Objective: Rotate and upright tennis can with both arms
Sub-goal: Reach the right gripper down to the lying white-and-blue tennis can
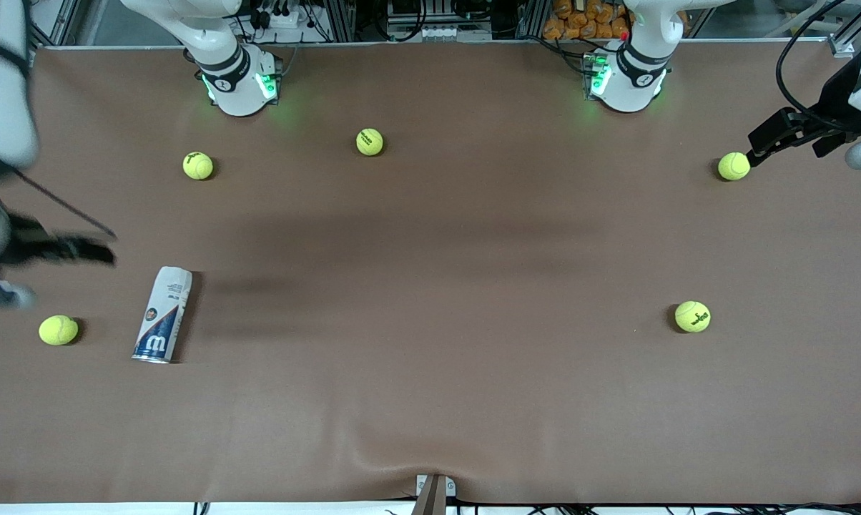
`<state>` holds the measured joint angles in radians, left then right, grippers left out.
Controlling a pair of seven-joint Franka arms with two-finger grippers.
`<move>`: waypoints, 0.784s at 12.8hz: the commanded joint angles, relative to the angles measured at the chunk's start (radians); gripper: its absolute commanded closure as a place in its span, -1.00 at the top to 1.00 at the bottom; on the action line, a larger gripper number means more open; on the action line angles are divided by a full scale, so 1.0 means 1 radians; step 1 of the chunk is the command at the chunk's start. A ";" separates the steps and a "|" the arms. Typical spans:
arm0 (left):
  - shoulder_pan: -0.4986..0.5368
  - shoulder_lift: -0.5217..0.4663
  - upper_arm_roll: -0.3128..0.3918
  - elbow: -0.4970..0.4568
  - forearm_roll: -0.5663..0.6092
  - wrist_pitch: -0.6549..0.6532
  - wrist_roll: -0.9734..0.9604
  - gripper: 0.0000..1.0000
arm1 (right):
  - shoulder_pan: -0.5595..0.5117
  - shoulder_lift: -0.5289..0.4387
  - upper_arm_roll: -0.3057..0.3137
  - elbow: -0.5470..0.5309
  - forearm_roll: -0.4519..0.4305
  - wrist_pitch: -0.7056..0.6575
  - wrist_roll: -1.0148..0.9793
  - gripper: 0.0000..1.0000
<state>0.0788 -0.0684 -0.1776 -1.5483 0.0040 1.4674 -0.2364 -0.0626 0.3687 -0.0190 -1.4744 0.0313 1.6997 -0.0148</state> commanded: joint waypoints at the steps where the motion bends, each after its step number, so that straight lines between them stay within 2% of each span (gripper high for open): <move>1: 0.004 0.004 -0.008 0.010 0.013 -0.019 0.009 1.00 | -0.003 0.119 0.010 0.046 -0.011 0.058 -0.005 1.00; 4: 0.001 0.007 -0.008 0.005 0.011 -0.019 0.008 1.00 | -0.006 0.251 0.010 0.043 -0.016 0.153 -0.025 1.00; 7: -0.001 0.012 -0.010 0.005 0.011 -0.019 0.008 1.00 | -0.032 0.318 0.008 0.037 -0.018 0.184 -0.149 1.00; 10: -0.002 0.012 -0.010 -0.001 0.010 -0.019 0.008 1.00 | -0.063 0.366 0.008 -0.020 -0.017 0.208 -0.195 1.00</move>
<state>0.0766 -0.0575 -0.1819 -1.5539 0.0040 1.4615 -0.2362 -0.0975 0.7147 -0.0254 -1.4746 0.0227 1.8917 -0.1809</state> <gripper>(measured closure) 0.000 0.000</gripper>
